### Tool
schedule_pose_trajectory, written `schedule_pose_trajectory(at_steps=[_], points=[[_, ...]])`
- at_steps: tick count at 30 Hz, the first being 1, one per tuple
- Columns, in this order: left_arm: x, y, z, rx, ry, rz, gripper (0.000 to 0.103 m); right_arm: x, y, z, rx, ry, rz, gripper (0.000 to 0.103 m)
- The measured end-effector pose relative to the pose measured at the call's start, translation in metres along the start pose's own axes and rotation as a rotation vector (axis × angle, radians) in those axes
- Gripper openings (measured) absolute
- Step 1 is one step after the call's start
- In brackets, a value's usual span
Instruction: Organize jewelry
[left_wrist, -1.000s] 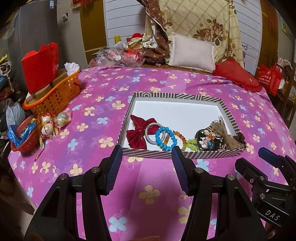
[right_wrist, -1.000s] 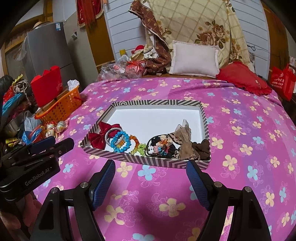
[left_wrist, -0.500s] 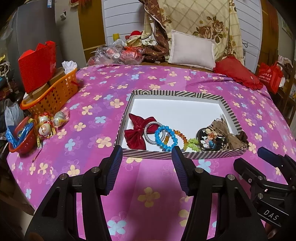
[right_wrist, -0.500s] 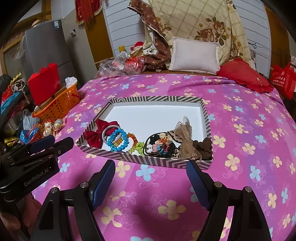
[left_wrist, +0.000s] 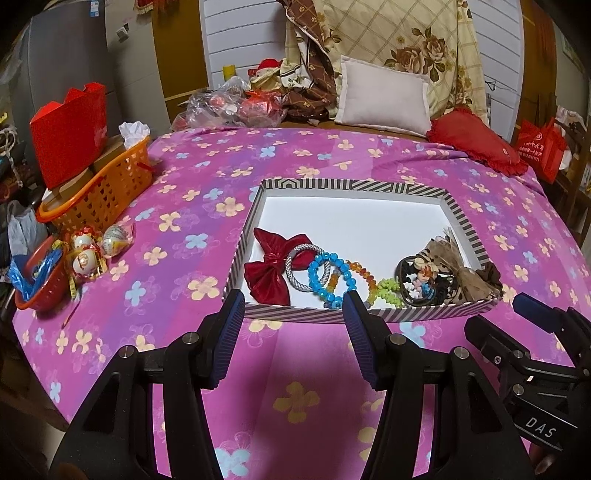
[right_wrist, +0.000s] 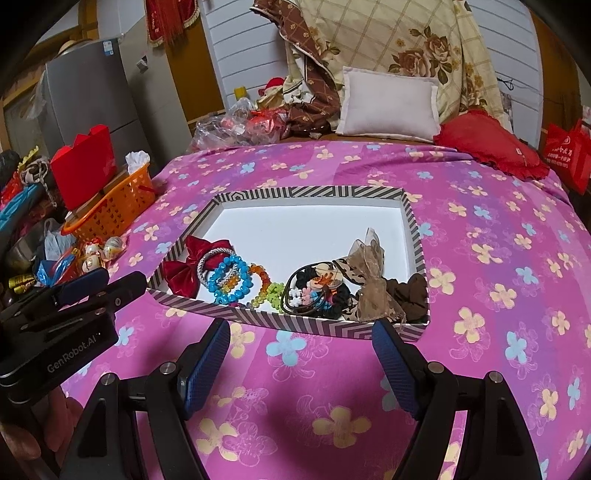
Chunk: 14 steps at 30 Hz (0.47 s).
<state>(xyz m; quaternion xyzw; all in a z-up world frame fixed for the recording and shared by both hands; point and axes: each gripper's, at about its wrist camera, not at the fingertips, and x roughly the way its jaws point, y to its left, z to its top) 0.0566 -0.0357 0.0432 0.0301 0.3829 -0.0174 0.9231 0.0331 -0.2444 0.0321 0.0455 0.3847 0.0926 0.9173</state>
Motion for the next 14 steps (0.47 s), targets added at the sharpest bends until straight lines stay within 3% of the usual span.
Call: schedule_pose_trajectory(at_steps=[14], points=[[0.016, 0.002, 0.000, -0.015, 0.036, -0.008, 0.055, 0.009, -0.008, -0.002, 0.013, 0.016, -0.005, 0.077]])
